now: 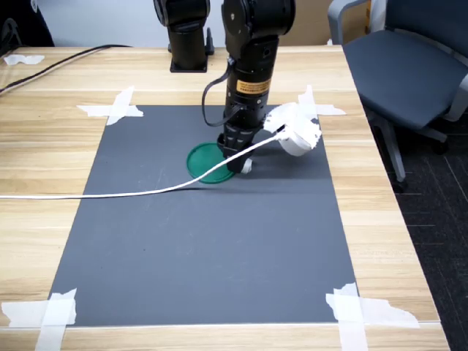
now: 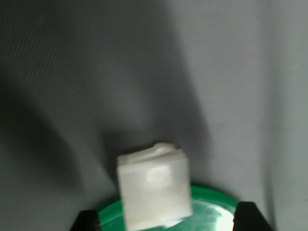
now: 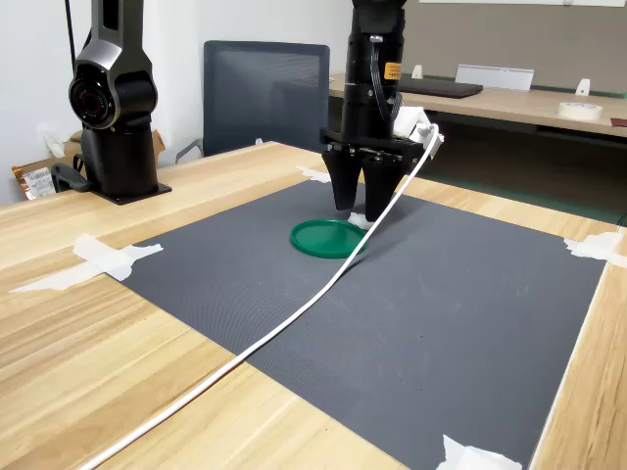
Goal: Grasp a white terminal and put it in the green lid.
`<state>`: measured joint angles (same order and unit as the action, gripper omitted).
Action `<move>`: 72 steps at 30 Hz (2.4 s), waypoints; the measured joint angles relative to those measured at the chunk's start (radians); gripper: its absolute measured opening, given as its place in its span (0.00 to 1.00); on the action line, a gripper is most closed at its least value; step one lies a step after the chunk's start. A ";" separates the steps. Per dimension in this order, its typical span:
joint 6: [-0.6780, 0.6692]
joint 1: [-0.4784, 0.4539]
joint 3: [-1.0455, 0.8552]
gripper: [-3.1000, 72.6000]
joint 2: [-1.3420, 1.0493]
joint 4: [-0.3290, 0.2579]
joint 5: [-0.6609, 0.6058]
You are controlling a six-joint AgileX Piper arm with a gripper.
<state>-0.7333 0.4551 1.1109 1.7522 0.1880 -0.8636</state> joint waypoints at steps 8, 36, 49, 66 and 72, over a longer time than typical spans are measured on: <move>0.007 0.000 0.000 0.75 0.028 0.000 0.003; 0.041 0.000 0.000 0.38 0.040 -0.028 0.003; 0.049 0.000 0.000 0.38 0.002 -0.028 0.003; 0.048 0.000 -0.001 0.38 -0.190 -0.025 -0.148; 0.045 -0.011 -0.002 0.38 -0.213 0.005 -0.203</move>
<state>-0.6888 0.4444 1.1089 1.5391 0.1928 -1.0666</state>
